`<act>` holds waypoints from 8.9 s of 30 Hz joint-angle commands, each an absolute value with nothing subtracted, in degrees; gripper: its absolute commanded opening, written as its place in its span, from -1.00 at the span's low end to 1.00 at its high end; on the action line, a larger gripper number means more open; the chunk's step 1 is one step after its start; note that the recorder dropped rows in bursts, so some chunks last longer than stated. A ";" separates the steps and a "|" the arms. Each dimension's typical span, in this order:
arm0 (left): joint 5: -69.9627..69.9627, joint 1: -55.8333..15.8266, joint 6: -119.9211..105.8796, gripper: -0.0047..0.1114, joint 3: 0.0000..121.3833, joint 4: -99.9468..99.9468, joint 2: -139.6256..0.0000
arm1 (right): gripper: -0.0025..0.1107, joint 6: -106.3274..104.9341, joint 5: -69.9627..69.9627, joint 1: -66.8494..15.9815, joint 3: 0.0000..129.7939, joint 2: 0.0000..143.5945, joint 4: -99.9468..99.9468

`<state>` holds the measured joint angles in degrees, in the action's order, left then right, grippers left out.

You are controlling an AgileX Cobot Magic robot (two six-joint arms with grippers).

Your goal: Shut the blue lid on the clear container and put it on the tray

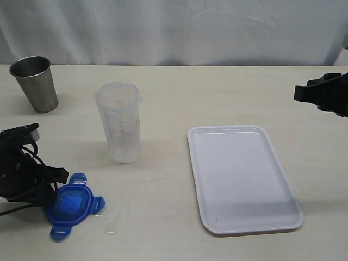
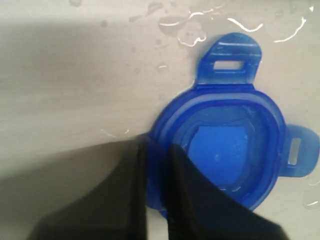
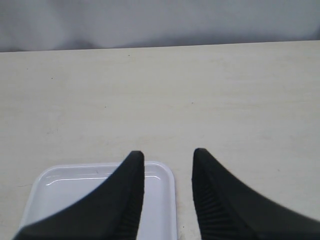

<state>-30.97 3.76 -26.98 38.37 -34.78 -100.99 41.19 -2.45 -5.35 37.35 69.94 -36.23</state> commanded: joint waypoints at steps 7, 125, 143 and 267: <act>-39.25 3.57 -26.74 -0.92 40.52 -30.50 -94.32 | -0.39 40.77 -1.80 -4.90 37.15 69.93 -36.45; 25.64 -14.67 -57.21 -0.92 48.75 6.95 -91.47 | -0.56 68.13 38.89 -22.08 82.66 110.28 -95.88; 25.64 -14.67 -56.58 -0.92 48.75 6.95 -91.47 | -0.29 68.24 34.47 -22.17 82.66 111.22 -93.25; 27.57 -14.74 -23.69 -0.92 10.09 -31.46 -46.84 | -0.89 34.00 -36.74 -52.12 73.23 102.46 -90.63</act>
